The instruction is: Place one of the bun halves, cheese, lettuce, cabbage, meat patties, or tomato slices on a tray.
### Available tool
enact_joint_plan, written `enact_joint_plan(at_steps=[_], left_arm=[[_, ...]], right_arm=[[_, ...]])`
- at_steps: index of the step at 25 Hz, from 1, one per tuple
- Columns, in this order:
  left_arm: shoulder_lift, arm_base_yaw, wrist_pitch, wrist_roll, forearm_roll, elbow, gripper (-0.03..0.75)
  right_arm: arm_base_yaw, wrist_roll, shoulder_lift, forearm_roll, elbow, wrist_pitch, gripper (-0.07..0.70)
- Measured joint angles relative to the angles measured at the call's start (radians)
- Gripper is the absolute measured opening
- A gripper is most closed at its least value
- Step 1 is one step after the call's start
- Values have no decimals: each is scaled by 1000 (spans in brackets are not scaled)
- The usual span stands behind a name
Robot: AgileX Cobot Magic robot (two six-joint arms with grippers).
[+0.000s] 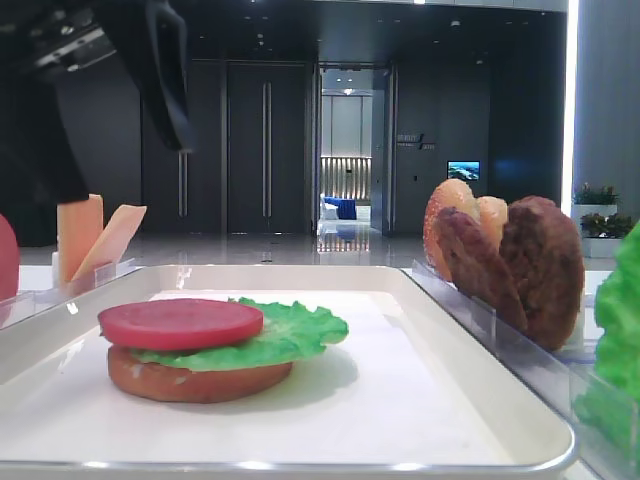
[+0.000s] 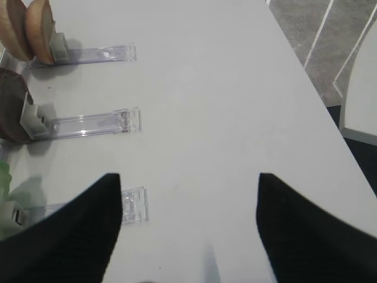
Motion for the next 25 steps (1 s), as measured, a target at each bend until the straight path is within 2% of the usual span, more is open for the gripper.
enact_joint_plan(at_steps=[3,7,9,16,18,20,25], left_arm=[[-21,0,91,-91,119,-108,584],[-47,0,250,-198,283,-245,584],[-50,0,301,-235,351,-284,584],[-52,1,321,-251,480,-301,584],[-52,29,321,-235,517,-301,584],[-52,90,321,-199,536,-301,584],[-52,337,321,-95,576,-301,584]], right_arm=[[0,0,0,0,0,0,464],[0,0,0,0,0,0,464],[0,0,0,0,0,0,464],[0,0,0,0,0,0,464],[0,0,0,0,0,0,464],[0,0,0,0,0,0,464],[0,0,0,0,0,0,464]])
